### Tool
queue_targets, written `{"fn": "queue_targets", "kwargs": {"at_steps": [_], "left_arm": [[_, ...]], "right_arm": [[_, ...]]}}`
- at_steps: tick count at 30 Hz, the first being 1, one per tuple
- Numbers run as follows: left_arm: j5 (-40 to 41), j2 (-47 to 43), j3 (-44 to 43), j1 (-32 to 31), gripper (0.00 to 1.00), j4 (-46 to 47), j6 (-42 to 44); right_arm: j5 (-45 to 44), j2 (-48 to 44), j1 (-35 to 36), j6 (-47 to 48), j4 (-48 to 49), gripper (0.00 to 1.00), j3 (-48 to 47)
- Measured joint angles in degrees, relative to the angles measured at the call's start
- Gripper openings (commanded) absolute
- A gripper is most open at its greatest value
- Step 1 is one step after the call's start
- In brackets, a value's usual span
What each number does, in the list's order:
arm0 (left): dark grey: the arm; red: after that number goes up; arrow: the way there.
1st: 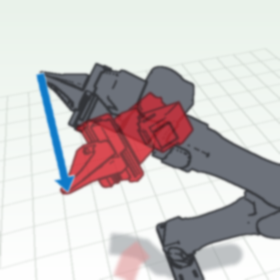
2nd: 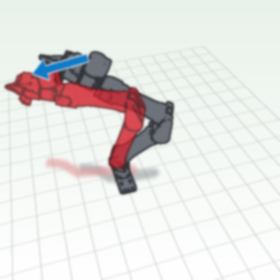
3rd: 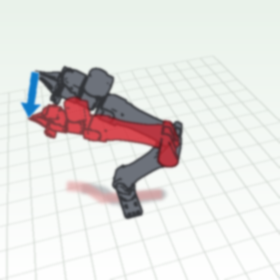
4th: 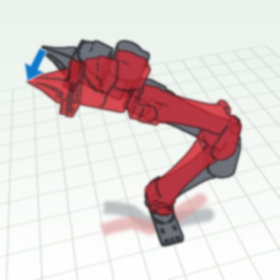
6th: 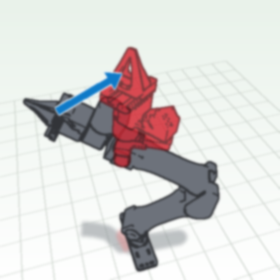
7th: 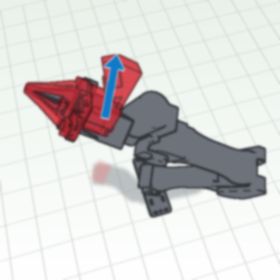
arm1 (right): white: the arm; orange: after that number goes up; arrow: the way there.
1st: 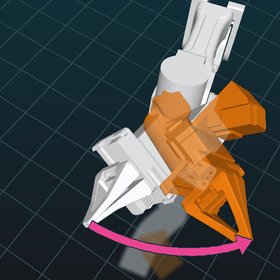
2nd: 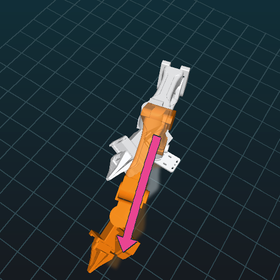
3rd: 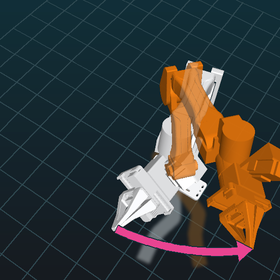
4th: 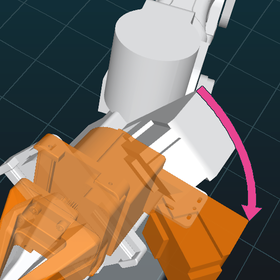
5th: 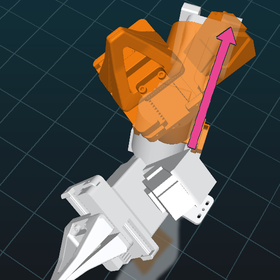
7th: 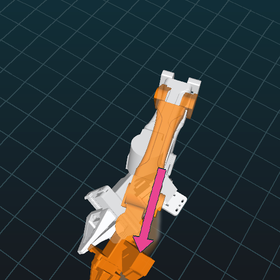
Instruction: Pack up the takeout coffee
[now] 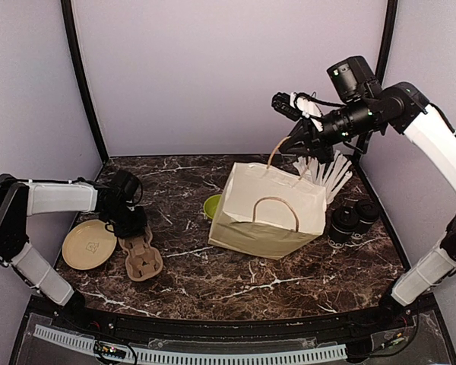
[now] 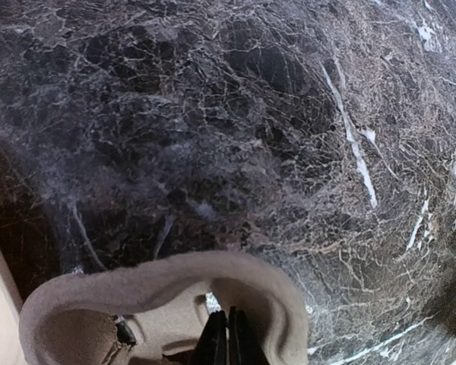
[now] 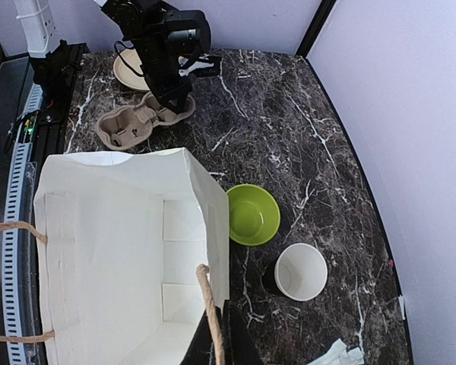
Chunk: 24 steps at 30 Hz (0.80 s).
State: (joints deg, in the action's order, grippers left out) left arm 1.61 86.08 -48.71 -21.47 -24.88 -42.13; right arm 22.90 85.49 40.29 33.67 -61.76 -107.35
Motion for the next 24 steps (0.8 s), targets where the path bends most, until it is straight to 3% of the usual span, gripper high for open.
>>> {"fn": "queue_targets", "kwargs": {"at_steps": [9,17,19,21,22,24], "left_arm": [[-4.0,13.33,-9.44,0.09,0.17,8.33,4.42],[-10.08,17.0,-16.35,-1.16,0.24,10.67,9.94],[-11.06,16.46,-17.88,-1.31,0.29,9.75,12.9],[-11.69,14.6,-18.29,-1.49,0.41,8.44,16.65],[-11.65,13.4,-18.29,-1.55,0.52,7.78,18.49],[-11.1,10.03,-18.21,-1.57,0.62,5.9,22.99]], "right_arm": [[-2.43,-0.81,-0.02,-0.37,0.07,0.0,0.0],[-3.5,-1.95,-0.35,-1.01,0.48,0.0,0.57],[-3.48,-1.95,-0.39,-1.18,0.48,0.0,0.57],[-3.48,-1.95,-0.44,-1.22,0.5,0.0,0.61],[-3.48,-1.95,-0.44,-1.25,0.5,0.0,0.61],[-3.45,-1.92,-0.46,-1.33,0.5,0.0,0.61]]}}
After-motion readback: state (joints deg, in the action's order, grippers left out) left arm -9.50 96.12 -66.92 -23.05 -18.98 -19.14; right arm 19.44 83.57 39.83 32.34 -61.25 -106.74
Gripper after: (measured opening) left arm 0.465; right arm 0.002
